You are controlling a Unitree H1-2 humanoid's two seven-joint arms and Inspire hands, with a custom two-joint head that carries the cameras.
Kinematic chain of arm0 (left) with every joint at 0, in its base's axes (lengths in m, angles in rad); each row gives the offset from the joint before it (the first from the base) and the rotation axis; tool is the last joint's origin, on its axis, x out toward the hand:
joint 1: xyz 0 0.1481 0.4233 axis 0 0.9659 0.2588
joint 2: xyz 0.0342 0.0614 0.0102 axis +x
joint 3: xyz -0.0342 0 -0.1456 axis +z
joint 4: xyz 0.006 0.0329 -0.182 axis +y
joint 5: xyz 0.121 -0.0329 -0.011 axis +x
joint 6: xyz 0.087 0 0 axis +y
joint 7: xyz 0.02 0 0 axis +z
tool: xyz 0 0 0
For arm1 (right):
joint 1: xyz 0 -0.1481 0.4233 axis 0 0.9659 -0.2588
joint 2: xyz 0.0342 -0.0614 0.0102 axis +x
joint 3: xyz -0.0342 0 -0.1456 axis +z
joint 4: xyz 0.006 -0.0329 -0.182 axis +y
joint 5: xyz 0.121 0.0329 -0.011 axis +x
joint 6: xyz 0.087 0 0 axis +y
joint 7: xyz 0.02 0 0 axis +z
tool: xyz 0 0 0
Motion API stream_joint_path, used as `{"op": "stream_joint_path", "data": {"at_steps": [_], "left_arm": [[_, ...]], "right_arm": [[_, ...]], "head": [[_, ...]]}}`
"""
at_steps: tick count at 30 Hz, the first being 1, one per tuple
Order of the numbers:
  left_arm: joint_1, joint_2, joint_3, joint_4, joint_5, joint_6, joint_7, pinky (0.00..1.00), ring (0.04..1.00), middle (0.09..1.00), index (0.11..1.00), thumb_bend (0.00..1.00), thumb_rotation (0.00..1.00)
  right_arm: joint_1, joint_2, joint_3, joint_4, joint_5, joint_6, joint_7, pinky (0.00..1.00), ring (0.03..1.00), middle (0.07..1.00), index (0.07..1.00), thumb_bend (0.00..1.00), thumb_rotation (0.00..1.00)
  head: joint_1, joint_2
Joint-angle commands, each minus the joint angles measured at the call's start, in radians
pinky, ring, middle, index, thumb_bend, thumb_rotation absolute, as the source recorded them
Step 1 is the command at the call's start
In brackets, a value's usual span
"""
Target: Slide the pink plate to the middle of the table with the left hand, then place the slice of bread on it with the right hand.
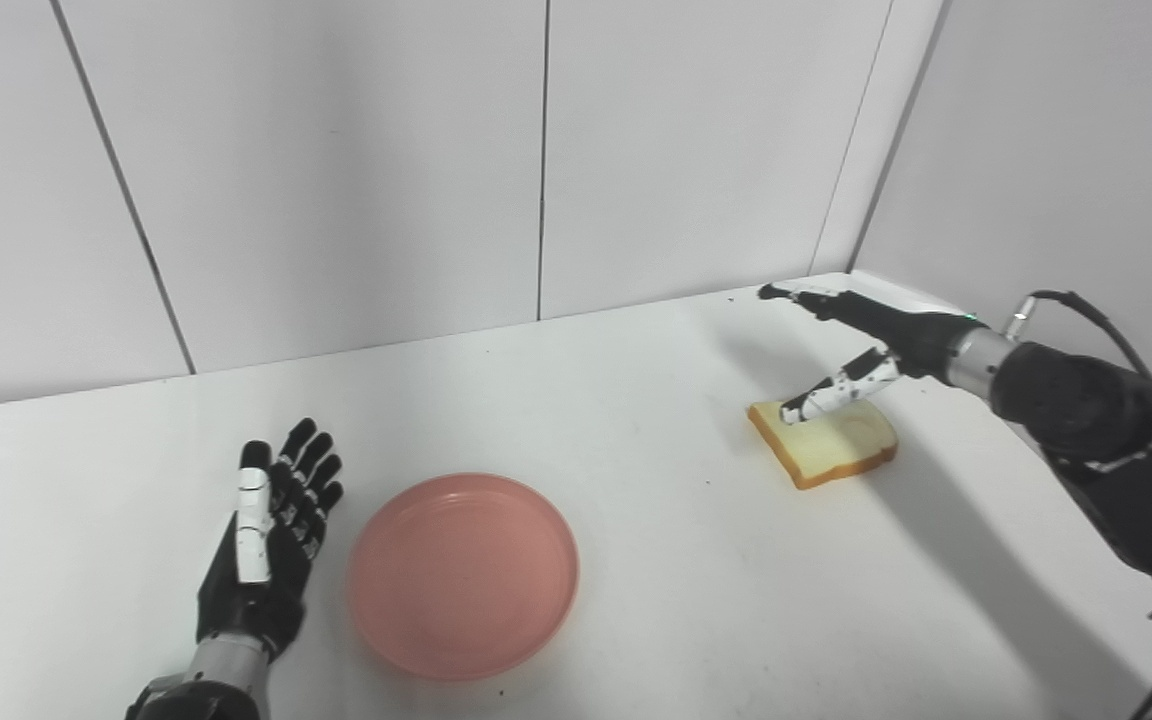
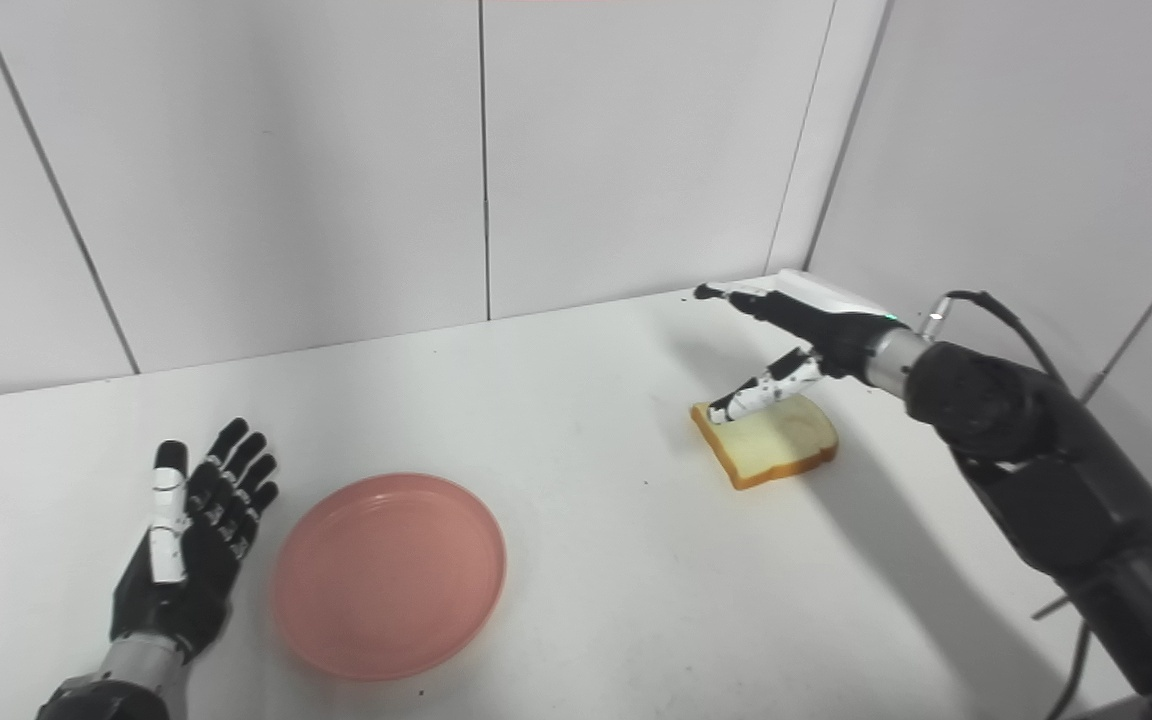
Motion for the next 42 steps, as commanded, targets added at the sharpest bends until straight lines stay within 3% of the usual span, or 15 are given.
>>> {"op": "stream_joint_path", "data": {"at_steps": [1,10,20,26,42], "left_arm": [[-0.017,0.007,0.003,-0.012,-0.014,-0.015,-0.012,1.0,0.983,0.973,0.935,0.75,1.0],[-0.011,0.008,0.003,-0.026,-0.018,-0.016,-0.025,1.0,0.989,0.977,0.936,0.74,1.0],[-0.005,0.007,0.0,-0.045,-0.015,-0.017,-0.026,1.0,0.989,0.975,0.933,0.74,1.0],[-0.002,0.007,-0.001,-0.055,-0.017,-0.013,-0.028,1.0,0.99,0.972,0.932,0.74,1.0],[-0.003,0.011,-0.005,-0.056,-0.016,-0.013,-0.029,1.0,0.995,0.978,0.939,0.74,1.0]], "right_arm": [[-0.042,-0.045,0.001,-0.011,-0.027,-0.051,0.004,0.86,0.982,0.997,0.964,1.0,0.33],[-0.071,-0.041,0.065,-0.052,-0.113,-0.017,0.072,0.9,1.0,1.0,0.993,1.0,0.36],[-0.096,-0.054,0.14,-0.039,-0.253,-0.068,0.115,0.94,0.985,0.986,0.988,1.0,0.37],[-0.11,-0.06,0.164,-0.008,-0.314,-0.08,0.135,0.99,1.0,1.0,1.0,1.0,0.37],[-0.141,-0.114,0.171,0.066,-0.398,-0.142,0.168,1.0,1.0,1.0,1.0,1.0,0.39]], "head": [[-0.002,0.005],[-0.005,0.004],[-0.008,0.007],[-0.012,0.008],[-0.017,0.015]]}}
